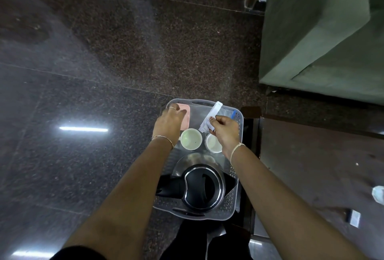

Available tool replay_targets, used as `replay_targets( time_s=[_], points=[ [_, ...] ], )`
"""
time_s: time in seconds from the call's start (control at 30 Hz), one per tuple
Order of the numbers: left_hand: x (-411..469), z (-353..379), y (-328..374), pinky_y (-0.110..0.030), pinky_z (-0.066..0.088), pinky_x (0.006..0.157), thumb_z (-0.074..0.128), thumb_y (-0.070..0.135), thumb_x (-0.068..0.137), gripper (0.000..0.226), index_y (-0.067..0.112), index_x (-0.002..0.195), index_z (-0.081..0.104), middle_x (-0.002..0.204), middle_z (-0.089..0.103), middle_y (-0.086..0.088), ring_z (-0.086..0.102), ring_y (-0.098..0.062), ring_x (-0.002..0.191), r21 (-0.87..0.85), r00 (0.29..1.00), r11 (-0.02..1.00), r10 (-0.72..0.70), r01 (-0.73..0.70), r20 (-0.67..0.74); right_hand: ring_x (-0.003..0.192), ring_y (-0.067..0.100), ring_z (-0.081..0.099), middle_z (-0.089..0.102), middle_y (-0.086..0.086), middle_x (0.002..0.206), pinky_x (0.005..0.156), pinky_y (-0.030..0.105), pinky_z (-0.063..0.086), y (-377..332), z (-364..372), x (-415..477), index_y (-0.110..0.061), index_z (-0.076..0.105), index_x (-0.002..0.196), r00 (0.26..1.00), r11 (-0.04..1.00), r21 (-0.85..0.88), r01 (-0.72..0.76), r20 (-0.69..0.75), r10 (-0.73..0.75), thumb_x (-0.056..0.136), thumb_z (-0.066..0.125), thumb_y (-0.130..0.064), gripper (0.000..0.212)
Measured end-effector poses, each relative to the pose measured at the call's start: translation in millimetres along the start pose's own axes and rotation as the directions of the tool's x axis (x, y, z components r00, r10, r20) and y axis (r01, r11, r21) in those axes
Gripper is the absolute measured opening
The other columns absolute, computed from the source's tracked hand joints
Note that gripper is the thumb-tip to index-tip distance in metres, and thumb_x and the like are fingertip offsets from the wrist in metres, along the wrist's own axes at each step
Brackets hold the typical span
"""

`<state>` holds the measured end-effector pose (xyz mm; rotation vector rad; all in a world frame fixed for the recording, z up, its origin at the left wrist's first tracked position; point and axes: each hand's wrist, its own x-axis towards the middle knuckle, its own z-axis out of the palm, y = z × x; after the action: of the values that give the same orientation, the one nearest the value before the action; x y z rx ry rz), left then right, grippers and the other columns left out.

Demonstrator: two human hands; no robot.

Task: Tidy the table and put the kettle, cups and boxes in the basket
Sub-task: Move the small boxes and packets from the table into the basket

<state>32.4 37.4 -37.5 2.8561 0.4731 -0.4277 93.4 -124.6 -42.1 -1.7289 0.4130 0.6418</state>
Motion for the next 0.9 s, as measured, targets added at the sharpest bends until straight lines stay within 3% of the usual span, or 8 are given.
replay_targets(
  time_s=[0.13,0.3,0.47,0.57,0.7,0.9],
  points=[
    [0,4,-4,-0.044,0.046,0.093,0.058,0.011,0.086,0.047,0.022,0.131,0.053,0.133,0.047,-0.01,0.051,-0.031,0.117,0.129,0.992,0.987,0.089,-0.1,0.084,0.081,0.021,0.065,0.073,0.01,0.092,0.079,0.035,0.054,-1,8,9,-0.008,0.073,0.096,0.998,0.988,-0.149,0.05,-0.023,-0.054,0.091,0.062,-0.021,0.018],
    [3,9,-8,-0.044,0.049,0.093,0.053,0.005,0.086,0.047,0.019,0.131,0.054,0.14,0.043,-0.012,0.052,-0.031,0.118,0.102,0.986,0.984,0.133,-0.143,0.101,0.091,0.024,0.067,0.074,0.005,0.095,0.085,0.032,0.051,-4,13,16,-0.012,0.074,0.097,0.982,0.883,-0.437,0.169,-0.001,-0.189,0.09,0.063,-0.021,0.016],
    [8,16,-10,-0.045,0.049,0.095,0.056,0.014,0.091,0.032,0.013,0.123,0.059,0.149,0.036,-0.009,0.042,-0.029,0.131,0.016,0.991,0.995,0.1,-0.101,0.095,0.098,0.025,0.065,0.073,0.005,0.102,0.089,0.036,0.052,-4,18,25,-0.016,0.069,0.103,0.979,0.776,-0.6,0.193,0.069,-0.19,0.087,0.067,-0.026,0.019],
    [9,17,-11,-0.045,0.049,0.097,0.059,0.012,0.089,0.032,0.011,0.121,0.059,0.148,0.037,-0.01,0.041,-0.029,0.131,-0.016,0.992,0.995,0.1,-0.099,0.079,0.092,0.026,0.064,0.07,0.005,0.095,0.084,0.038,0.052,-3,25,29,-0.017,0.061,0.094,0.977,0.75,-0.633,0.191,0.053,-0.204,0.085,0.07,-0.027,0.016],
    [9,16,-11,-0.044,0.047,0.098,0.057,0.008,0.089,0.032,0.011,0.121,0.058,0.149,0.036,-0.011,0.041,-0.03,0.132,-0.029,0.991,0.994,0.105,-0.103,0.083,0.088,0.026,0.064,0.067,0.003,0.085,0.073,0.029,0.046,-3,30,30,-0.018,0.059,0.081,0.982,0.757,-0.628,0.181,0.067,-0.179,0.086,0.067,-0.024,0.011],
    [2,9,-4,-0.042,0.04,0.106,0.057,0.009,0.089,0.04,0.012,0.129,0.054,0.149,0.038,-0.01,0.042,-0.031,0.132,-0.174,0.994,0.985,0.033,-0.015,0.101,0.097,0.031,0.064,0.072,0.012,0.1,0.084,0.034,0.049,-7,19,24,-0.009,0.071,0.092,0.987,0.771,-0.619,0.15,0.051,-0.151,0.093,0.056,-0.024,0.021]
  ],
)
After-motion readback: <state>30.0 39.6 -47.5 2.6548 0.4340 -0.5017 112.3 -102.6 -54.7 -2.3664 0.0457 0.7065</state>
